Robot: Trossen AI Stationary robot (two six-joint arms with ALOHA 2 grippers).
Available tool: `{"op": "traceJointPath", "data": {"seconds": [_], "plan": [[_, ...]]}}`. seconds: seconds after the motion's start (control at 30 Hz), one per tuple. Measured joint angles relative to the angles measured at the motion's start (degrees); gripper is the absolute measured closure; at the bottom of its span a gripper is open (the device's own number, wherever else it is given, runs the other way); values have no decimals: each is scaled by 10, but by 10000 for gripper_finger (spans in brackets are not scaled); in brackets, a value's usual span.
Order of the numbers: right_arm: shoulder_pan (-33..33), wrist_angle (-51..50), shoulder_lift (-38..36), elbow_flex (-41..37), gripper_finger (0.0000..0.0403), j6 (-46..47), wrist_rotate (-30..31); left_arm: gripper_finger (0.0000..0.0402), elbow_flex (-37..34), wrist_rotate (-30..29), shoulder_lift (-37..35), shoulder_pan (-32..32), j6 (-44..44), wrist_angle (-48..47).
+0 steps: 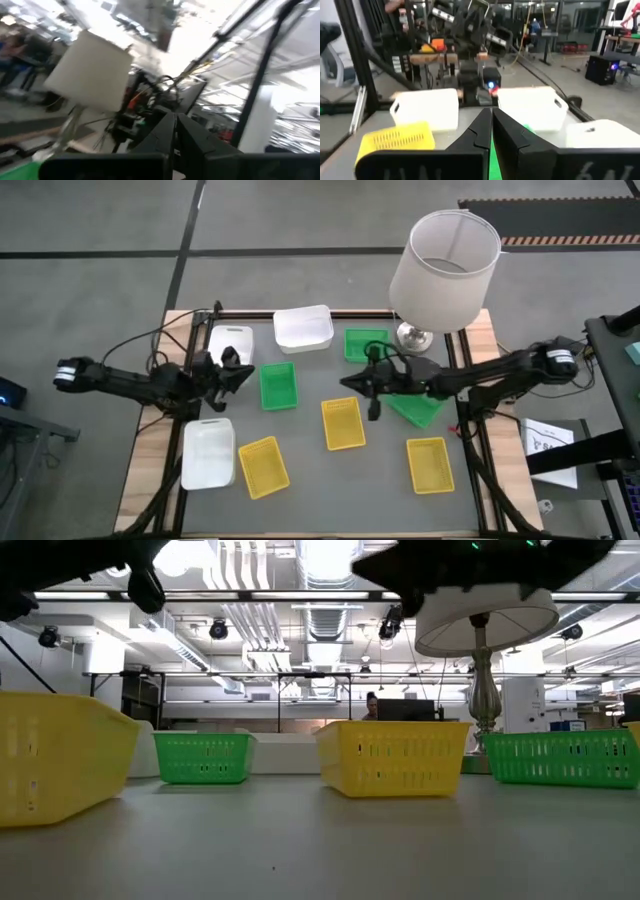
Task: Stack baskets by color
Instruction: Stack the top right white bin on the top left white bin
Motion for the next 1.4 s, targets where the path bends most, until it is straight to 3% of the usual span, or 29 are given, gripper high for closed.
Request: {"op": "traceJointPath", "data": {"seconds": [0.2,0.3,0.43,0.67,0.73,0.87,1.07,1.23,1.4], "plan": [[0,-90,91,112,394,3,0,398,-5,102,-33,-2,-21,-2],[0,-135,128,176,394,5,12,398,-5,119,-42,-10,-29,3],[2,-235,182,267,394,6,77,398,-5,122,-48,-13,-29,2],[-3,-432,281,449,394,19,232,398,-6,185,-47,-13,-25,0],[-15,-504,316,507,394,36,242,398,-7,189,-48,-13,-27,0],[-61,-662,376,631,394,38,212,398,-11,191,-50,-13,-31,0],[-136,-849,458,773,394,-121,108,398,-11,191,-54,-15,-56,6],[-187,-882,514,848,387,-144,-9,398,-13,184,-37,-16,-46,7],[-211,-841,563,903,336,-59,-14,398,-13,177,-9,-18,-51,35]]}}
